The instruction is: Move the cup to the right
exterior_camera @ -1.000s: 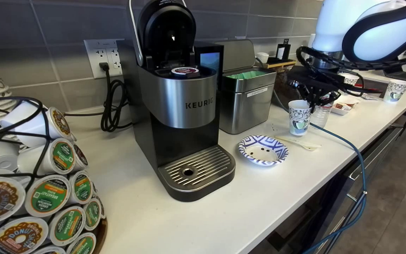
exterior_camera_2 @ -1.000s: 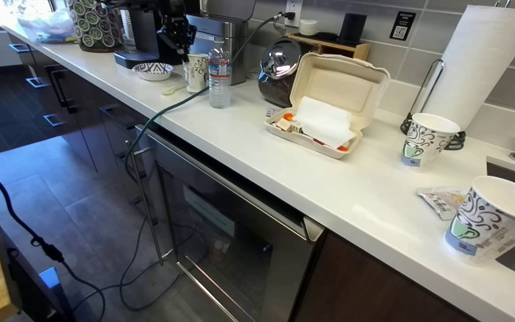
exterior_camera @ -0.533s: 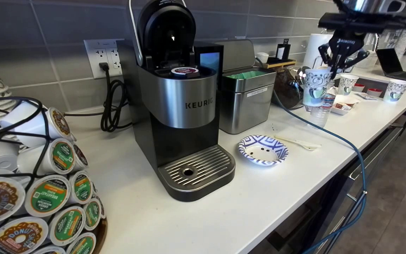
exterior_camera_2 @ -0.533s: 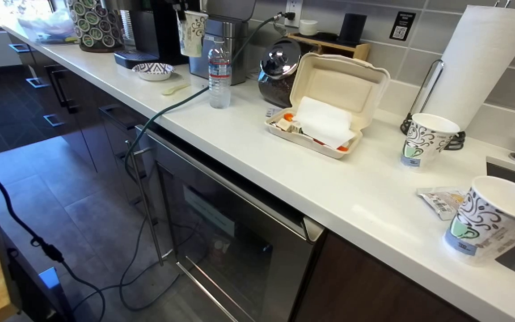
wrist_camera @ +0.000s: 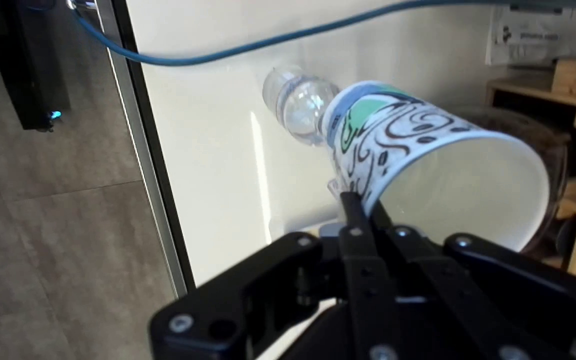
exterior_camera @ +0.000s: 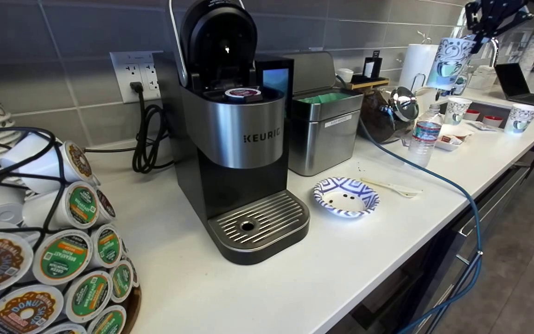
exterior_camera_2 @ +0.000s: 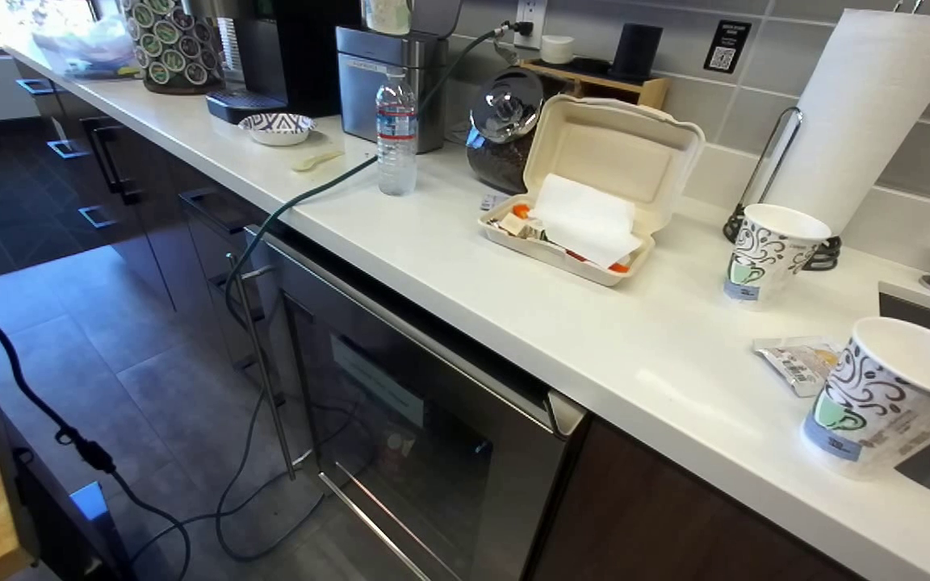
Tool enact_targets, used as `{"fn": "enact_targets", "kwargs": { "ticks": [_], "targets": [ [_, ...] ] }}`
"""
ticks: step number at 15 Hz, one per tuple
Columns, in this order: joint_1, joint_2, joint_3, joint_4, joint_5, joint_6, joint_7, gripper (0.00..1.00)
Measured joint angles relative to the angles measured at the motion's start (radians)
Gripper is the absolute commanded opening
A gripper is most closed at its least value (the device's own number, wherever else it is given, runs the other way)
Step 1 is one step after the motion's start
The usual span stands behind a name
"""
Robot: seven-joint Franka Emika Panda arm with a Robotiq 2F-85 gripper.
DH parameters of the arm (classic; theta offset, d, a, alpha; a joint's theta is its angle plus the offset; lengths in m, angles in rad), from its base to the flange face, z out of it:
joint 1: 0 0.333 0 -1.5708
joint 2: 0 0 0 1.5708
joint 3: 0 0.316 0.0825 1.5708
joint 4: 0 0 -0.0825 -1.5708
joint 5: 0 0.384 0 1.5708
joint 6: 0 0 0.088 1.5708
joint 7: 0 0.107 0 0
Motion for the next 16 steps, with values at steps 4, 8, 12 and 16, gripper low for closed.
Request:
{"fn": "enact_targets", "kwargs": {
  "ticks": [4, 8, 12, 16],
  "targets": [
    [-0.053, 0.021, -0.044, 0.035, -0.071, 0.0, 0.123, 0.01],
    [-0.073, 0.085, -0.072, 0.024, -0.206, 0.0, 0.279, 0.01],
    [-0.073, 0.155, -0.101, 0.003, -0.294, -0.044, 0.411, 0.04],
    [-0.072, 0.166, -0.103, 0.005, -0.303, -0.052, 0.429, 0.01]
  ]
}}
